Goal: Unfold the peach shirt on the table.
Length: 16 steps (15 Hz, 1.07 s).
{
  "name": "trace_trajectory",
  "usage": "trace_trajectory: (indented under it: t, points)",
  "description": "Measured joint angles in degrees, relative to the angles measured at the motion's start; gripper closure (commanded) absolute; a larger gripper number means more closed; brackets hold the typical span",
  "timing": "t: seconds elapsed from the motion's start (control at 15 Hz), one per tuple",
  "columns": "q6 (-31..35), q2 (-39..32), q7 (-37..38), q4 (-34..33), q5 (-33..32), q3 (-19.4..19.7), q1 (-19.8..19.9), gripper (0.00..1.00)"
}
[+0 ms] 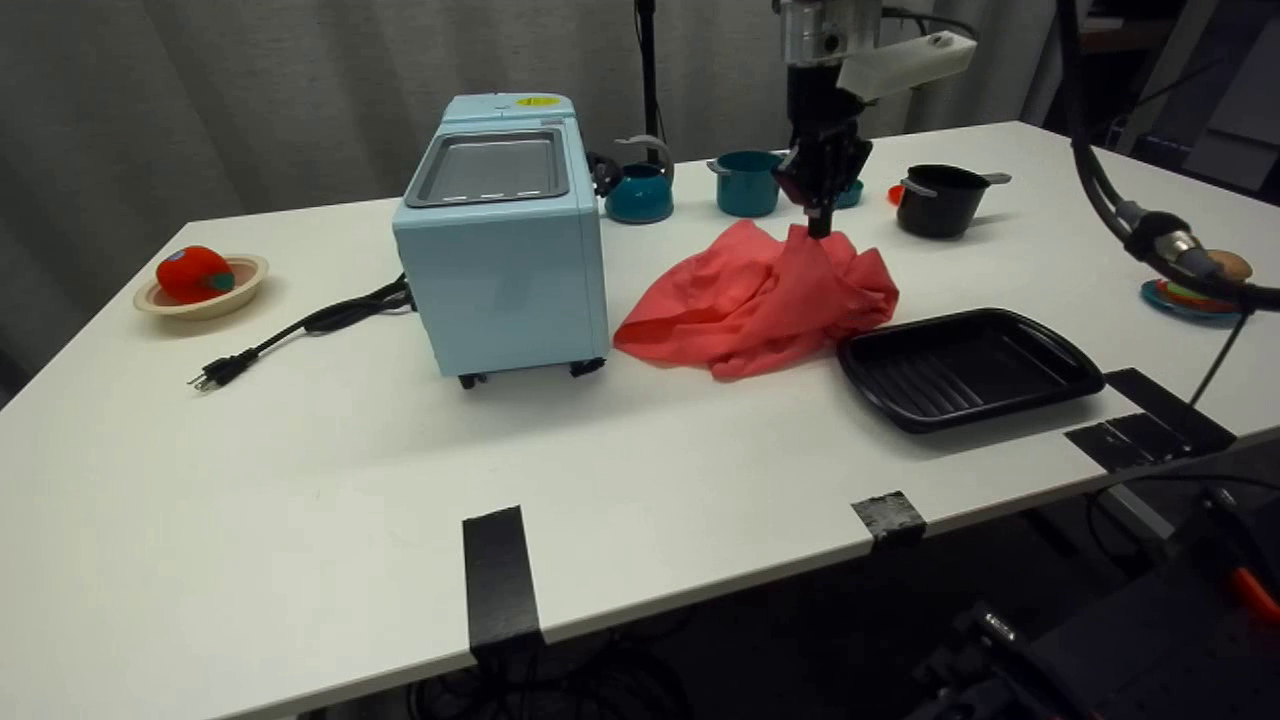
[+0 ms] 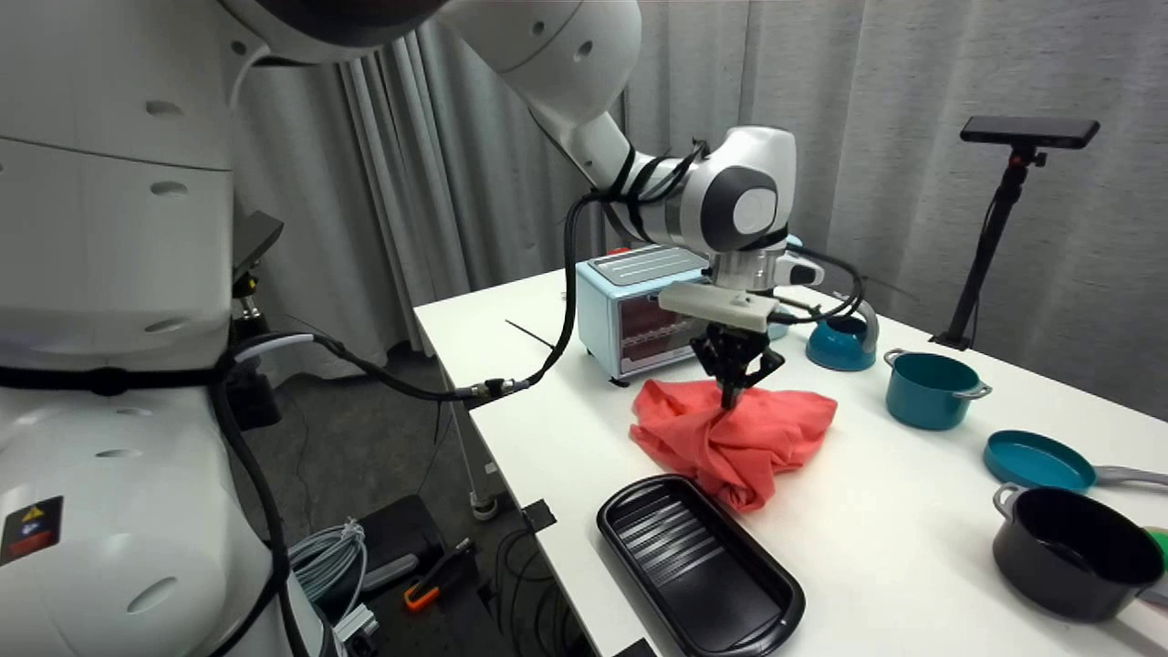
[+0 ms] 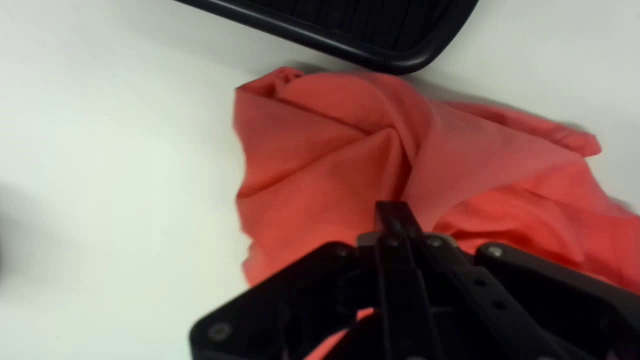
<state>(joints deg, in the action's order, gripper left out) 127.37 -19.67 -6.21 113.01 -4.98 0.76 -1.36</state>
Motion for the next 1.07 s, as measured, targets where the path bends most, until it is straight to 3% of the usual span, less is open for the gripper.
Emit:
trace_trajectory:
  t: [0.33,0.8,0.87,1.07]
  points:
    - [1.45,7.13,8.83,2.02,-9.58,6.38,1.57,1.00]
    - [1.34,6.66,23.80,4.16,-23.83,15.10,7.20,1.00]
    - [0.84,5.92,26.23,4.55,-25.40,15.92,7.55,0.75]
    - [-2.35,2.92,31.22,4.73,-26.72,16.71,7.68,0.59]
